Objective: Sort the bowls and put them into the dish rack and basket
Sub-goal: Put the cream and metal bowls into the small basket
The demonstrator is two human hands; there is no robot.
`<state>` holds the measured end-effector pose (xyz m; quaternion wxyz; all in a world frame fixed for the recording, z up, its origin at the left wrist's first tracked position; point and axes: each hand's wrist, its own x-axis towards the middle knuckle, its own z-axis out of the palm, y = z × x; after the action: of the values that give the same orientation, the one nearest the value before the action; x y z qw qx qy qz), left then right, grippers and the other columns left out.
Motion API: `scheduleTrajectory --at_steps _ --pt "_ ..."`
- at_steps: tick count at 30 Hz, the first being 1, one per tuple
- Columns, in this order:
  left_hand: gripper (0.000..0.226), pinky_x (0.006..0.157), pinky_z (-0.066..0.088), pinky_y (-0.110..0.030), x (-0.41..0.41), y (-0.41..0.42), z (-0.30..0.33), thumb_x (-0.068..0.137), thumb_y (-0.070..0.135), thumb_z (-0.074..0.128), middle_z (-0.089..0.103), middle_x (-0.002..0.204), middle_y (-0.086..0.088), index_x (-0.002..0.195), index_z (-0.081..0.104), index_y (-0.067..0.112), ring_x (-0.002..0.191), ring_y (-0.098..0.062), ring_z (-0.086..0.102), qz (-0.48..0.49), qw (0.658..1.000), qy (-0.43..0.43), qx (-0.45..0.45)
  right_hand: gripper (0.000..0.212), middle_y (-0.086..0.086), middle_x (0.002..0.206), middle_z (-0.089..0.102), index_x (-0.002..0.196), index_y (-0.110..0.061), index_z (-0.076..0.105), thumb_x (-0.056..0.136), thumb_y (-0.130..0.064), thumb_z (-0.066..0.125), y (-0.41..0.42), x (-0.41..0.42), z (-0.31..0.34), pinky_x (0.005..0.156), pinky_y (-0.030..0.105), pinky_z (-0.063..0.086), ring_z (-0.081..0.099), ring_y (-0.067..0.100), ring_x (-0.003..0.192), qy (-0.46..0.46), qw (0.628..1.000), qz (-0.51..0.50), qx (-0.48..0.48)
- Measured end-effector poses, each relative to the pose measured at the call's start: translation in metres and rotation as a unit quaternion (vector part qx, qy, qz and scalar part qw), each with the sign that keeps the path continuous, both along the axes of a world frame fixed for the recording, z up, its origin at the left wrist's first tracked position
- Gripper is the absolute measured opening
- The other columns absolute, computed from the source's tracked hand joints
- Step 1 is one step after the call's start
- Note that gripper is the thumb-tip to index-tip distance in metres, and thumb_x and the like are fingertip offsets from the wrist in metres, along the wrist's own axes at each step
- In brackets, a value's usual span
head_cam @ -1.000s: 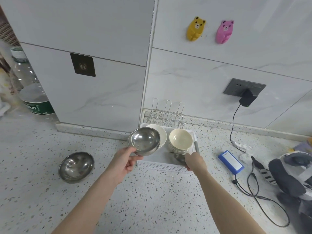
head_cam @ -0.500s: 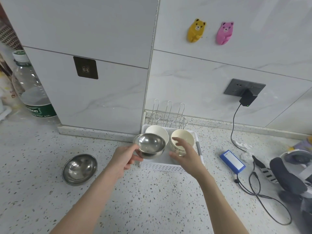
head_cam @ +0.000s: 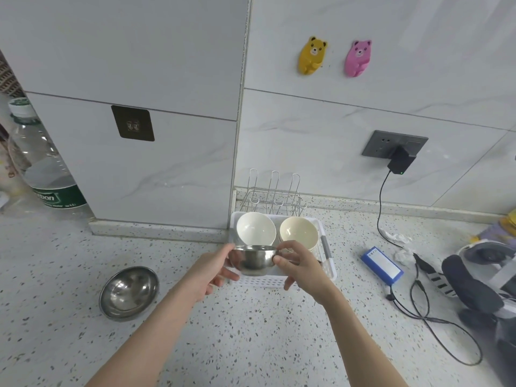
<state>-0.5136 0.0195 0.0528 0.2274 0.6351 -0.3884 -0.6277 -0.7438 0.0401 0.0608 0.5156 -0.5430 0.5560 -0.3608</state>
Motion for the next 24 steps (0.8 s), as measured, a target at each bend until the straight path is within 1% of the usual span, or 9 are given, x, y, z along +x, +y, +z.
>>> scheduleTrajectory --at_steps 1,3,5,7,10,15,20,22,24 --pt "0.048 0.035 0.023 -0.017 -0.002 -0.001 0.000 0.093 0.057 0.048 0.078 0.084 -0.009 0.100 0.068 0.013 0.039 -0.007 0.040 -0.003 1.000 -0.013 -0.010 0.024 0.011 0.113 0.069 0.107 -0.019 0.061 0.087 -0.027 0.073 -0.002 0.000 -0.001 0.050 0.028 0.053 0.065 0.017 0.101 0.005 1.000 -0.001 0.001" --pt "0.042 0.041 0.027 -0.018 -0.005 -0.004 -0.001 0.094 0.053 0.047 0.075 0.094 -0.008 0.096 0.066 0.016 0.044 -0.008 0.043 -0.006 0.998 -0.035 -0.045 0.025 0.012 0.110 0.070 0.105 -0.020 0.061 0.086 -0.032 0.073 -0.005 -0.001 -0.002 0.048 0.026 0.051 0.068 0.010 0.081 0.024 1.000 -0.001 0.005" --pt "0.031 0.044 0.030 -0.020 -0.007 -0.007 -0.003 0.096 0.047 0.048 0.068 0.101 -0.006 0.095 0.061 0.019 0.050 -0.010 0.046 -0.008 0.995 -0.055 -0.080 0.024 0.008 0.106 0.073 0.102 -0.025 0.061 0.085 -0.037 0.073 -0.008 -0.003 -0.002 0.046 0.024 0.048 0.059 0.012 0.055 0.049 0.999 -0.001 0.010" --pt "0.023 0.041 0.031 -0.018 -0.008 -0.010 -0.003 0.099 0.043 0.047 0.063 0.099 -0.003 0.102 0.057 0.023 0.056 -0.011 0.049 -0.022 0.990 -0.082 -0.113 0.021 -0.001 0.099 0.076 0.098 -0.030 0.061 0.084 -0.042 0.072 -0.011 -0.005 -0.002 0.047 0.024 0.046 0.052 0.014 0.044 0.075 0.997 0.002 0.017" --pt "0.025 0.036 0.031 -0.012 -0.009 -0.013 0.001 0.098 0.049 0.046 0.063 0.099 0.001 0.095 0.057 0.027 0.061 -0.010 0.053 -0.062 0.984 -0.099 -0.138 0.023 -0.009 0.093 0.077 0.098 -0.031 0.060 0.084 -0.046 0.070 -0.014 -0.008 -0.001 0.051 0.028 0.047 0.049 0.013 0.042 0.107 0.994 0.000 0.028" --pt "0.040 0.044 0.035 -0.019 -0.006 -0.018 0.006 0.087 0.068 0.051 0.059 0.115 0.010 0.108 0.055 0.034 0.066 -0.009 0.064 -0.131 0.980 -0.089 -0.121 0.024 0.000 0.092 0.075 0.099 -0.028 0.061 0.086 -0.047 0.068 -0.013 -0.011 -0.008 0.054 0.029 0.045 0.049 0.011 0.041 0.117 0.991 -0.037 0.049" --pt "0.045 0.056 0.050 -0.019 -0.008 -0.024 -0.002 0.082 0.060 0.066 0.060 0.117 0.015 0.117 0.051 0.037 0.066 -0.008 0.064 -0.188 0.966 -0.098 -0.146 0.027 -0.003 0.082 0.073 0.101 -0.026 0.060 0.086 -0.049 0.066 -0.022 -0.010 -0.011 0.054 0.027 0.045 0.049 0.008 0.041 0.151 0.986 -0.048 0.053" --pt "0.051 0.076 0.057 -0.029 -0.010 -0.027 -0.010 0.078 0.060 0.070 0.062 0.126 0.010 0.120 0.053 0.036 0.088 -0.008 0.065 -0.179 0.965 -0.094 -0.164 0.028 0.001 0.085 0.073 0.100 -0.028 0.060 0.085 -0.051 0.067 -0.026 -0.010 -0.012 0.053 0.026 0.045 0.050 0.006 0.040 0.157 0.985 -0.056 0.053" --pt "0.057 0.096 0.052 -0.044 -0.011 -0.031 -0.016 0.076 0.064 0.070 0.058 0.134 0.008 0.123 0.056 0.034 0.117 -0.011 0.057 -0.175 0.958 -0.134 -0.185 0.030 0.000 0.080 0.073 0.099 -0.029 0.061 0.083 -0.053 0.067 -0.031 -0.009 -0.014 0.055 0.027 0.045 0.051 0.007 0.043 0.166 0.983 -0.060 0.053"
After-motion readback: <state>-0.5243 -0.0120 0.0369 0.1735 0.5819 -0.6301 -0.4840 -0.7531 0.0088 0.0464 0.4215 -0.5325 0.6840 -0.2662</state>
